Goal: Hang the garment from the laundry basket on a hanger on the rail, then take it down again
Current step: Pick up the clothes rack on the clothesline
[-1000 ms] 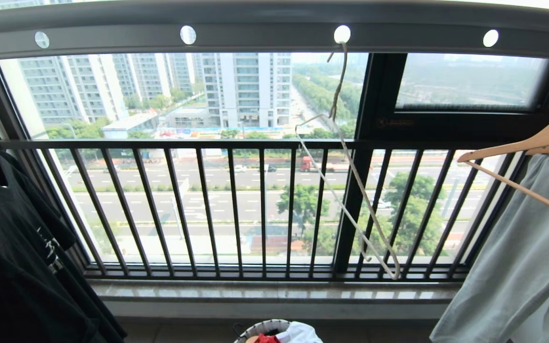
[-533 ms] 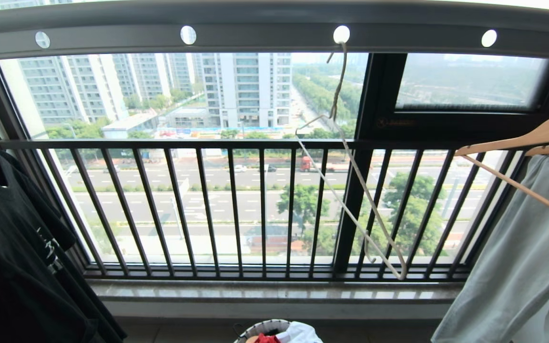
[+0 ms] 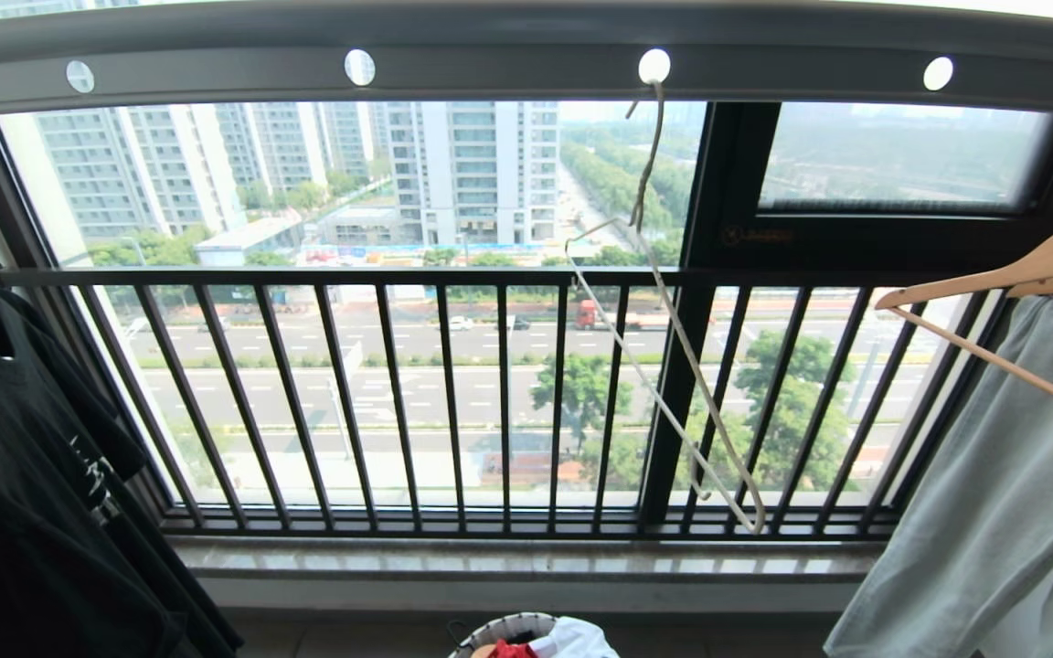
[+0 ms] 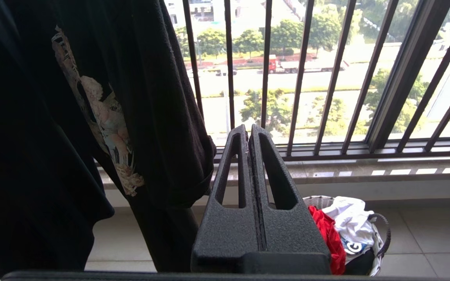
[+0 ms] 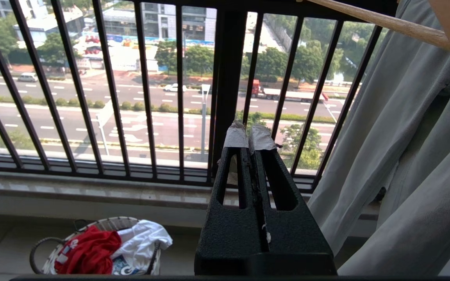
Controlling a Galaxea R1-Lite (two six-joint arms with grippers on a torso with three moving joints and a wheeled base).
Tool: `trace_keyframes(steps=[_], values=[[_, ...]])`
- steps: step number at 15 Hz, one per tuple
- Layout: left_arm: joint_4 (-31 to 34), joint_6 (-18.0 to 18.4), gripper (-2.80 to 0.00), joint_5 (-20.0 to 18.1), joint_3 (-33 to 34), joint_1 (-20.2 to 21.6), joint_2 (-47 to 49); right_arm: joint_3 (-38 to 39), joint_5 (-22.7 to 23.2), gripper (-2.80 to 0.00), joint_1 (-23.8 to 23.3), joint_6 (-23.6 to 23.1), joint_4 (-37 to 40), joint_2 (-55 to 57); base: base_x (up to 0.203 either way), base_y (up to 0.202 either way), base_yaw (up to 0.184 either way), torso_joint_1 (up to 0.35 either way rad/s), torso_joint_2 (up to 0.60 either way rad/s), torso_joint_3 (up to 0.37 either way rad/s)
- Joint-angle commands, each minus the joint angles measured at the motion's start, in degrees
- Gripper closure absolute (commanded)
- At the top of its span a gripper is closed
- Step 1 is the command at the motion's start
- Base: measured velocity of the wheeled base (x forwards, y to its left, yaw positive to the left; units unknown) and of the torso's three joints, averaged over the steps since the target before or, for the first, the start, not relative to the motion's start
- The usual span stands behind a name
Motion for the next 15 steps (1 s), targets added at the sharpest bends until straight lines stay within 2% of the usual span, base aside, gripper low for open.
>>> trace_keyframes(steps=[1,5,11,13,15], values=[[0.0,0.0,0.00,0.0,0.0,0.0,0.0,-8.9,0.7,0.00,0.1,-0.1,2.0,9.2,0.000,0.000,0.000,0.000,0.00,0.000],[0.0,0.0,0.00,0.0,0.1,0.0,0.0,-24.8,5.5,0.00,0.1,0.1,6.7,24.8,0.000,0.000,0.000,0.000,0.00,0.000],[0.0,0.0,0.00,0.0,0.0,0.0,0.0,-54.9,21.2,0.00,0.6,3.8,26.4,44.7,0.000,0.000,0.000,0.000,0.00,0.000],[0.0,0.0,0.00,0.0,0.0,0.0,0.0,-63.1,24.1,0.00,4.0,4.6,31.7,51.5,0.000,0.000,0.000,0.000,0.00,0.000],[0.0,0.0,0.00,0.0,0.0,0.0,0.0,-71.1,24.8,0.00,10.0,8.6,34.3,58.5,0.000,0.000,0.000,0.000,0.00,0.000]])
